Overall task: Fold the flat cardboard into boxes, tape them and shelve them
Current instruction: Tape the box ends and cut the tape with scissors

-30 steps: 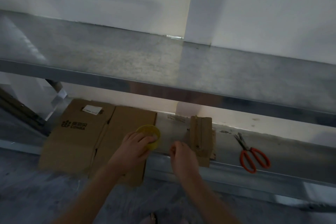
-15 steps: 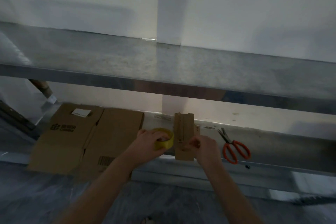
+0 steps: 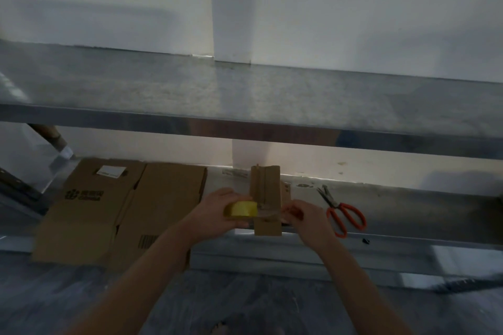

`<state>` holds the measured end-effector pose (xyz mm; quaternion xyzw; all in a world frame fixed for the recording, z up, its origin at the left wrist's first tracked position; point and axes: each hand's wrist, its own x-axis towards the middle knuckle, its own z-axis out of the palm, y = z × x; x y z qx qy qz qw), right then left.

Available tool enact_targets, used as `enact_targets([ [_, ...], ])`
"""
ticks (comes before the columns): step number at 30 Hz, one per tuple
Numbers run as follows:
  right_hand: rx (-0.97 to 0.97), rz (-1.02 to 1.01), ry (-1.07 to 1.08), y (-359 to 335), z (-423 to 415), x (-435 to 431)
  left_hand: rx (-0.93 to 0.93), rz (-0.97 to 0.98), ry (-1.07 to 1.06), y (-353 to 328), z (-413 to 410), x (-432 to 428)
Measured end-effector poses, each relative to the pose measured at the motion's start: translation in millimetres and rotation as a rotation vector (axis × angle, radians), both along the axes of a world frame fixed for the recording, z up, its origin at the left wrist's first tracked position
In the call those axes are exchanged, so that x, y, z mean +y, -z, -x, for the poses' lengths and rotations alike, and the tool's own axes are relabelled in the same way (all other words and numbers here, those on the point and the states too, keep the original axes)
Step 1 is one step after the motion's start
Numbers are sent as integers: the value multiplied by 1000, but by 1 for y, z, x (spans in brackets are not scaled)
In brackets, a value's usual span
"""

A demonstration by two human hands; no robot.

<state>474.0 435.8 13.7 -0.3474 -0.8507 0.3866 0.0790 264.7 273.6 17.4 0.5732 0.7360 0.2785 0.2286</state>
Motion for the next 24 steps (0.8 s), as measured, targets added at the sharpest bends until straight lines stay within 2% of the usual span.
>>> enact_targets([
  [4, -30, 50, 78, -9, 3, 9, -81, -44, -116, -3, 0, 4],
  [7, -62, 43, 45, -18, 1, 17, -55, -32, -83, -7, 2, 7],
  [11, -72, 28, -39, -26, -5, 23, 261, 48, -53, -9, 20, 6],
  [13, -66, 0, -32, -26, -2, 27, 204, 77, -49, -9, 22, 7],
  [17, -97, 44, -13, -24, 8, 37, -66, 101, -70, -7, 20, 10],
  [24, -129, 158, 60, 2, 19, 37, -4, 151, -135, 14, 22, 15],
])
